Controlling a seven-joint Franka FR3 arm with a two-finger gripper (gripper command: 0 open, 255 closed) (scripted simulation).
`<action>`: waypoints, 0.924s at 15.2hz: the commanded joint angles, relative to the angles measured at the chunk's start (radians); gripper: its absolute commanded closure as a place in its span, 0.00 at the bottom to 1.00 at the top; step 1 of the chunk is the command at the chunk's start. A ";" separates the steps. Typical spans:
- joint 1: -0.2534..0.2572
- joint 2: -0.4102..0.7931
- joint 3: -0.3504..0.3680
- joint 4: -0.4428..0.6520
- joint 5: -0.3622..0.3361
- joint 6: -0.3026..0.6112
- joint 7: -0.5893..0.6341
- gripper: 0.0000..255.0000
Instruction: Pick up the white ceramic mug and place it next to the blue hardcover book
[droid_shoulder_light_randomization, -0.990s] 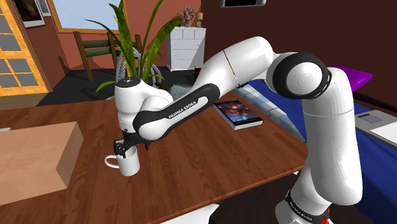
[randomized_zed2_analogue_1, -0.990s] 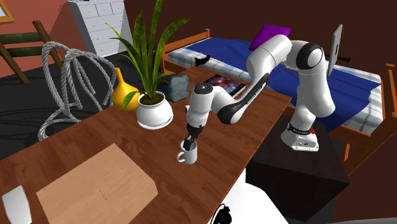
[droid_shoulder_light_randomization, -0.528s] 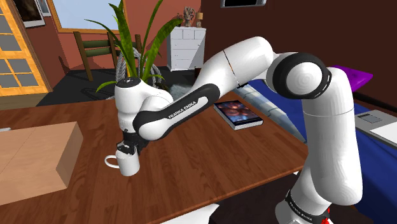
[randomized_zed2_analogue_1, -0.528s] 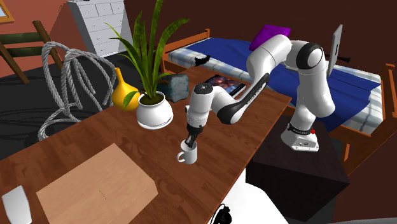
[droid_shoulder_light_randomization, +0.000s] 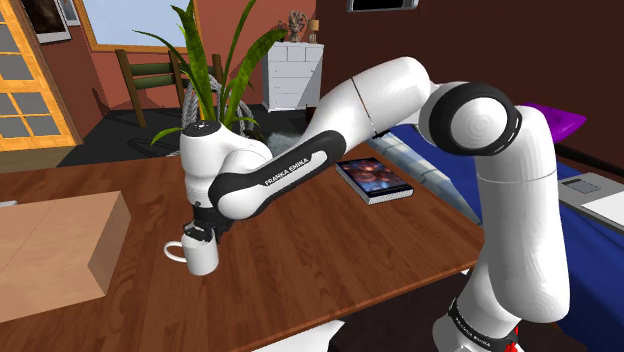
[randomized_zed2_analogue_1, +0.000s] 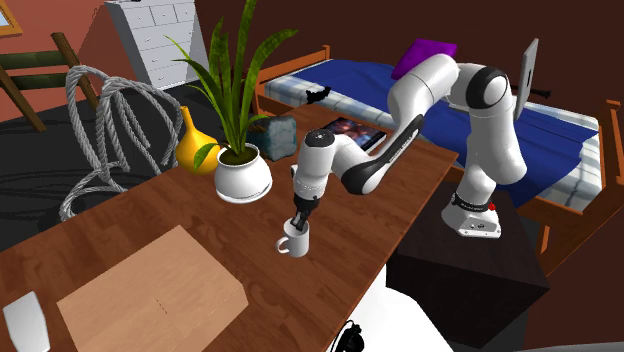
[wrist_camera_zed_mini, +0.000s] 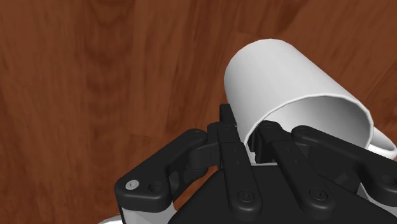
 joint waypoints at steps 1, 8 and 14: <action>-0.002 -0.010 0.004 0.007 0.007 -0.015 -0.006 1.00; -0.009 -0.049 0.018 0.046 0.036 -0.089 -0.030 1.00; -0.013 -0.075 0.028 0.090 0.057 -0.156 -0.049 1.00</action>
